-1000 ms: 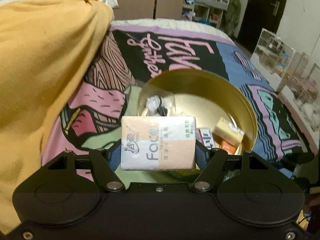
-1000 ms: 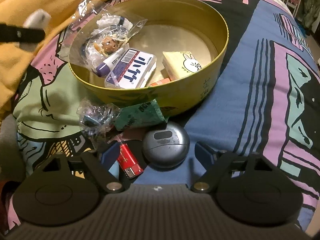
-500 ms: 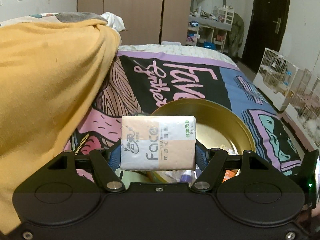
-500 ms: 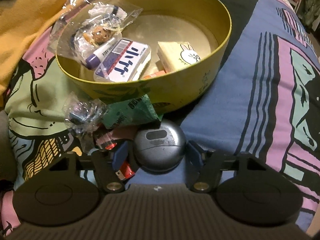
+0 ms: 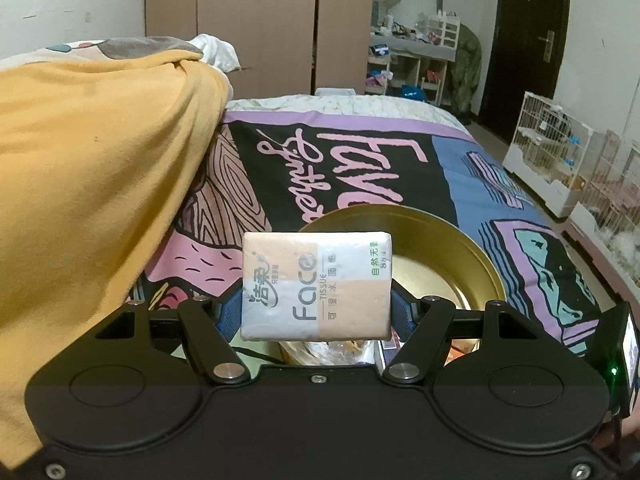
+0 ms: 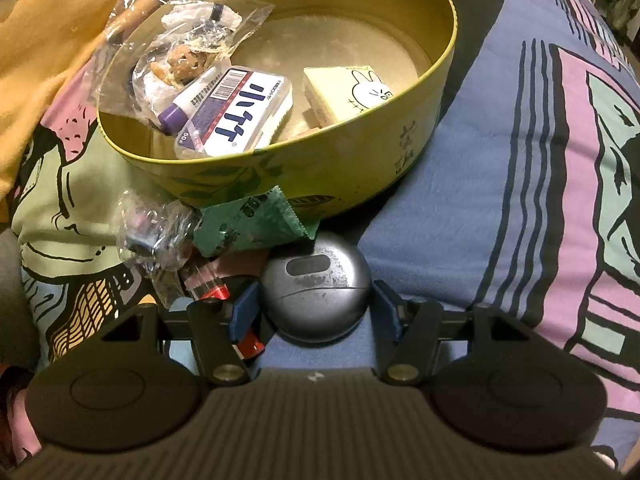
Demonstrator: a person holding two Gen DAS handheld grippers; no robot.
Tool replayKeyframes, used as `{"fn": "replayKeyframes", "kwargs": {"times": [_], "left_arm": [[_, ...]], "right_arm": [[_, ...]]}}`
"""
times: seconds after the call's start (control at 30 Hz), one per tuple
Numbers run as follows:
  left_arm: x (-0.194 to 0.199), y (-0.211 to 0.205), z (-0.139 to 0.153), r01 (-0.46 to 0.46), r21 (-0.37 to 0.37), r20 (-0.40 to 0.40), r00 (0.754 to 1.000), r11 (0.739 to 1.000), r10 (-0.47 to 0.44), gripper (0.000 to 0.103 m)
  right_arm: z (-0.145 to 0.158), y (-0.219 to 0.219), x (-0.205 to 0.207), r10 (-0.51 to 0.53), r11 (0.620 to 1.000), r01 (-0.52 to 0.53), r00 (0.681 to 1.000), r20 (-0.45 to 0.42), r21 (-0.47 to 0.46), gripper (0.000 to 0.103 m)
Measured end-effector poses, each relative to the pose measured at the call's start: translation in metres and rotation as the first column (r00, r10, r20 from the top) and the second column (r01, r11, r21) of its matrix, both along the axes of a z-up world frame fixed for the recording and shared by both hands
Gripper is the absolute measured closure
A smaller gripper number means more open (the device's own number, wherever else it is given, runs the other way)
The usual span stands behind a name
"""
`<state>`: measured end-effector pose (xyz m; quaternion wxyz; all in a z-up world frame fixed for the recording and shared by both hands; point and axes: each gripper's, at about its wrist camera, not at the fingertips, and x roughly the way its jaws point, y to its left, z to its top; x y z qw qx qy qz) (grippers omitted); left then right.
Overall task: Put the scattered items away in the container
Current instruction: 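Drop the Face pack into the tin with the left tool while the right tool grasps the silver case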
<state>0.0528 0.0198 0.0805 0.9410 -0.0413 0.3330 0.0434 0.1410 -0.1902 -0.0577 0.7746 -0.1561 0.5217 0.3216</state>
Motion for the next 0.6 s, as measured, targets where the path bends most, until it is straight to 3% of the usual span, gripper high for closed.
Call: {"fn": "replayKeyframes", "kwargs": {"times": [0.37, 0.43, 0.6], "left_arm": [[0.024, -0.024, -0.011, 0.046, 0.031, -0.022, 0.999, 0.998, -0.045, 0.035], [0.026, -0.028, -0.009, 0.054, 0.042, -0.014, 0.998, 0.998, -0.054, 0.035], [0.03, -0.034, 0.0, 0.064, 0.034, 0.029, 0.997, 0.997, -0.065, 0.035]], "right_arm": [[-0.004, -0.007, 0.006, 0.021, 0.998, -0.019, 0.999, -0.043, 0.06, 0.026], [-0.004, -0.008, 0.006, 0.007, 0.998, -0.005, 0.999, -0.041, 0.065, 0.04], [0.002, -0.008, 0.002, -0.002, 0.998, 0.003, 1.0, -0.02, 0.06, 0.04]]}}
